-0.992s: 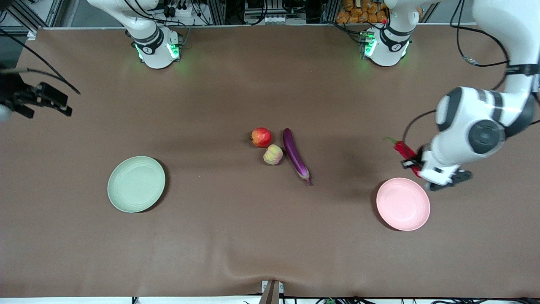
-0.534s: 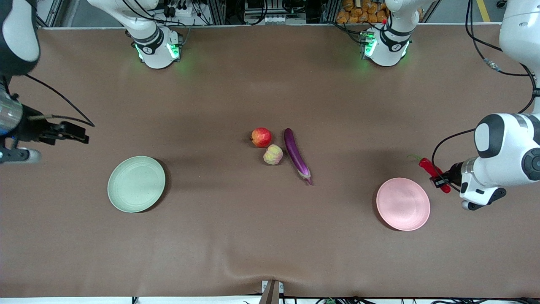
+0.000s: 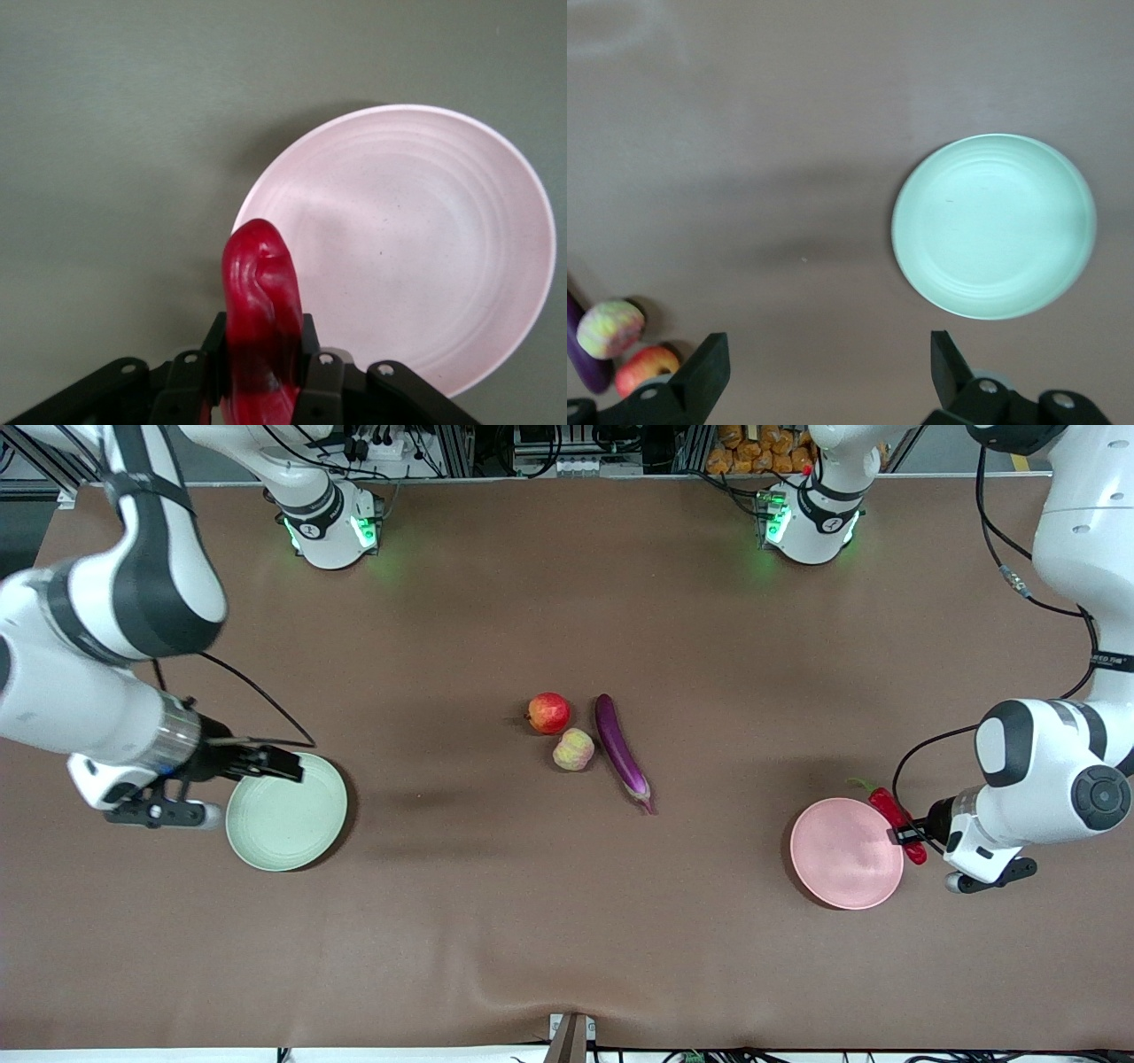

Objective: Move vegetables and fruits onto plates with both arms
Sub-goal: 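Lower the pepper onto the pink plate while the right gripper reaches the apples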

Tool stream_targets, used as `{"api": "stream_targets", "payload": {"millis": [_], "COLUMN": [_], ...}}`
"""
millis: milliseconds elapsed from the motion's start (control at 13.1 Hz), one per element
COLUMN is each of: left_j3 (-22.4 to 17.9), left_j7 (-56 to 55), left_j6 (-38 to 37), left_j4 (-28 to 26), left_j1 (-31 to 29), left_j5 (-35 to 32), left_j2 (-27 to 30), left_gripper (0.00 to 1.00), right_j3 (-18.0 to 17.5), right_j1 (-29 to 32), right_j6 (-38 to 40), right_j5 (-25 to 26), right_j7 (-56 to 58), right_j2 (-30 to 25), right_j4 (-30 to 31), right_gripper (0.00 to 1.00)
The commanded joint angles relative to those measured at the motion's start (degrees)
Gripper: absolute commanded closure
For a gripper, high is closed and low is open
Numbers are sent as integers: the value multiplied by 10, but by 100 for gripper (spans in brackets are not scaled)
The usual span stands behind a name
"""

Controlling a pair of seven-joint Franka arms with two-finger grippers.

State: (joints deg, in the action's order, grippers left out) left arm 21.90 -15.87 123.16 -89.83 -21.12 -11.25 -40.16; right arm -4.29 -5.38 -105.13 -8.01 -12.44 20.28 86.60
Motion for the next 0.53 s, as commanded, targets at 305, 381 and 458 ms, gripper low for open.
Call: {"api": "stream_targets", "payload": {"millis": [305,381,458], "left_j3": [4,5,5], "left_j7": [18,17,15], "left_j6": [7,7,5], "left_j4": [32,38,40], "left_j1": [10,11,12], "left_j5": [-26,-26,-26], "left_j2": [-30,-35,-39], "left_gripper": [99,78,51], "right_j3": [2,2,3], "right_j1": [-114,-133,-160], "right_j6": [-70,-96,-129], "right_j5": [-36,-50,-54], "right_j7": [-296,-344,-394], "right_j2": [116,136,157], "right_j4": [-50,-57,-64], "right_gripper": [0,0,0]}}
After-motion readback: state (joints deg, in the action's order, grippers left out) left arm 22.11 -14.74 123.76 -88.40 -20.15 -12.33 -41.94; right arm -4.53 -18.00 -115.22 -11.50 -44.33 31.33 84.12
